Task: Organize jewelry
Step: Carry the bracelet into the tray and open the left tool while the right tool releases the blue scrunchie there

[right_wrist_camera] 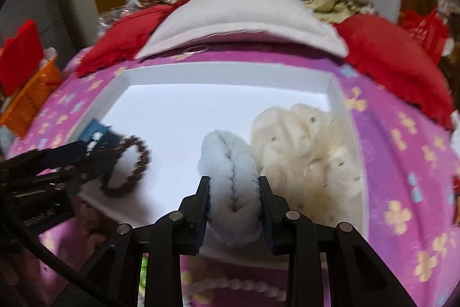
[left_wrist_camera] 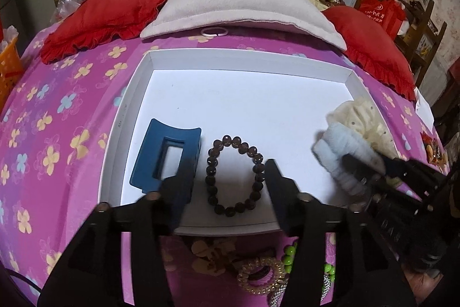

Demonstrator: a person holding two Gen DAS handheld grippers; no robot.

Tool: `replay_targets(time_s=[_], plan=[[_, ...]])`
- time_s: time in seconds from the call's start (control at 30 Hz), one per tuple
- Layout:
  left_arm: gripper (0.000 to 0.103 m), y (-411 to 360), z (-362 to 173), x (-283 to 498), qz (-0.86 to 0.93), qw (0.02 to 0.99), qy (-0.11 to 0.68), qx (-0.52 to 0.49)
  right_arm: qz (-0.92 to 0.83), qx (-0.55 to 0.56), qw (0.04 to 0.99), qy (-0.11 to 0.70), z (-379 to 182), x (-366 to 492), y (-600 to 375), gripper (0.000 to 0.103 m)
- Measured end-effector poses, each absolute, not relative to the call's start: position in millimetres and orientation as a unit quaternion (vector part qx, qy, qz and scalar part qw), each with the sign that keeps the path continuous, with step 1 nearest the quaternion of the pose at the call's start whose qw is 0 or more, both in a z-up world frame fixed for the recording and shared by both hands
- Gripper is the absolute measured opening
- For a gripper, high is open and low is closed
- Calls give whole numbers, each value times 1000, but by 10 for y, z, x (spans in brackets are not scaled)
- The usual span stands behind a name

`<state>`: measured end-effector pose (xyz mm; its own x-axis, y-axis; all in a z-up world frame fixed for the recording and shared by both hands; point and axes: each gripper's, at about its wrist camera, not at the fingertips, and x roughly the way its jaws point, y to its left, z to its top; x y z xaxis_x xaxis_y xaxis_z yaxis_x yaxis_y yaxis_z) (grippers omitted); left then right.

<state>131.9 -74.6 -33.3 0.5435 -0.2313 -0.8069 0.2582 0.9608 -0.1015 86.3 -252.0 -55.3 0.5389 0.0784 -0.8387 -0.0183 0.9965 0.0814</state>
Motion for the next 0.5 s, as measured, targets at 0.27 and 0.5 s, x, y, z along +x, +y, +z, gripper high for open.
replay_targets(time_s=[0.27, 0.5], plan=[[58, -748, -330, 1227, -134, 880, 454, 31, 56, 113, 868, 480, -516, 758, -2588, 54], [58, -686, -224, 1099, -124, 890, 438, 27, 41, 108, 885, 450, -236, 526, -2620, 71]])
